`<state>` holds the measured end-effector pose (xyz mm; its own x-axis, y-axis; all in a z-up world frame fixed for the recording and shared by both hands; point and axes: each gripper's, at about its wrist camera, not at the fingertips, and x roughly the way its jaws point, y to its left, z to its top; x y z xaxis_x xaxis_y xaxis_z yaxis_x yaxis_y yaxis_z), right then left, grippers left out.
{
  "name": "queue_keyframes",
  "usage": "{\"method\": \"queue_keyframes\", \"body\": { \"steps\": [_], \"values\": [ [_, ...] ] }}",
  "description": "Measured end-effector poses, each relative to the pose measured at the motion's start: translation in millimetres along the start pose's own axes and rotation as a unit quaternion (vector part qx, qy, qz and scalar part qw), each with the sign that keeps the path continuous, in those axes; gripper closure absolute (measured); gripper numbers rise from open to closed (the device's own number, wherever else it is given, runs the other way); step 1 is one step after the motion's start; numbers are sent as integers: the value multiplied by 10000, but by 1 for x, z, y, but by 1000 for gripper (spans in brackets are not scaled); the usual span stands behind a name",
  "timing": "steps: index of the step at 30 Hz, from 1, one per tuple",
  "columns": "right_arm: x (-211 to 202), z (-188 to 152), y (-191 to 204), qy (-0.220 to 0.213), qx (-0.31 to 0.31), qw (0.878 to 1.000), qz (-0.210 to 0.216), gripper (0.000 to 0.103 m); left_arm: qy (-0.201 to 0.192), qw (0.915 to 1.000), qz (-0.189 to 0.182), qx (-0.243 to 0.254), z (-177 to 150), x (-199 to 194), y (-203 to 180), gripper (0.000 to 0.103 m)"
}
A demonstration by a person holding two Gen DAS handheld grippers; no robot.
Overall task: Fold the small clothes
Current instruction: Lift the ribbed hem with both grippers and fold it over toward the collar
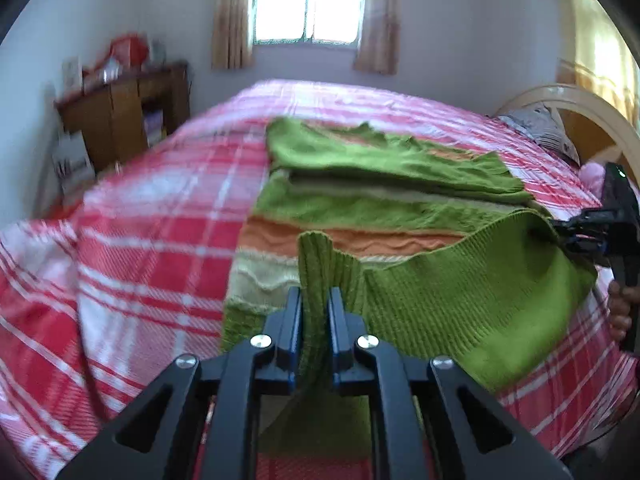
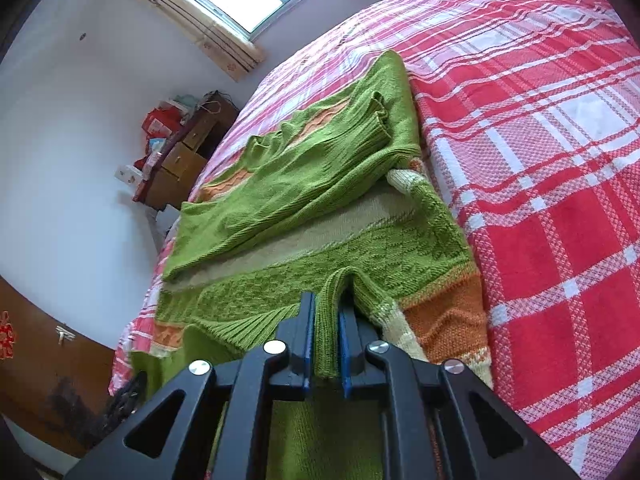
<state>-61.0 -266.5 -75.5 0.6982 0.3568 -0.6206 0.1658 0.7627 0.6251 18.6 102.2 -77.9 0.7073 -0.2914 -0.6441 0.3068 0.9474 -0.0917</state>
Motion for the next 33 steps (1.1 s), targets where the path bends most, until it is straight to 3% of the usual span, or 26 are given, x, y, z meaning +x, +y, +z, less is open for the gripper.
{"method": "queue_keyframes", "body": {
  "steps": [3, 5, 6, 8, 10, 14, 17, 20, 21, 22, 23, 25, 26, 28, 33],
  "values": [
    [-20, 7, 3, -186, 134, 9989, 399, 65, 90, 9998, -27, -155, -3, 2, 4, 89],
    [-45, 15, 7, -593, 50, 9967, 551, 28, 118, 9997, -63, -212, -5, 1, 6, 87],
    [-57, 18, 9, -806, -1, 9950, 591, 25, 134, 9996, -60, -240, -5, 1, 8, 85],
    [-76, 26, 13, -1032, -187, 9928, 569, 25, 154, 9993, -102, -319, -5, 2, 10, 84],
    [-78, 29, 22, -929, -613, 9934, 292, 25, 171, 9986, -212, -447, -4, 3, 12, 84],
    [-42, 18, 43, -237, -1723, 9834, -517, 25, 158, 9986, -251, -434, -3, 4, 11, 84],
    [-6, 10, 41, 175, -2044, 9754, -806, 25, 159, 9989, -242, -359, -2, 5, 9, 84],
    [19, 6, 41, 263, -2309, 9671, -1038, 25, 204, 9985, -303, -419, 0, 7, 12, 84],
    [26, 4, 42, 278, -2438, 9629, -1127, 26, 211, 9983, -320, -438, 0, 7, 12, 84],
    [30, 1, 45, 261, -2599, 9565, -1296, 37, 207, 9982, -346, -446, 0, 7, 13, 85],
    [33, -3, 49, 221, -2796, 9472, -1552, 61, 204, 9982, -370, -426, 0, 6, 12, 92],
    [28, -4, 51, 186, -2825, 9455, -1607, 76, 167, 9990, -304, -292, 0, 4, 9, 93],
    [25, -5, 51, 147, -2776, 9470, -1610, 88, 147, 9994, -229, -209, 1, 3, 6, 94],
    [8, -7, 49, -29, -2653, 9513, -1573, 95, 101, 9993, -251, -268, 5, -1, 5, 94],
    [-37, -13, 55, -599, -2324, 9597, -1459, 95, -137, 9978, -316, -574, 24, -15, 15, 94]
  ]
}}
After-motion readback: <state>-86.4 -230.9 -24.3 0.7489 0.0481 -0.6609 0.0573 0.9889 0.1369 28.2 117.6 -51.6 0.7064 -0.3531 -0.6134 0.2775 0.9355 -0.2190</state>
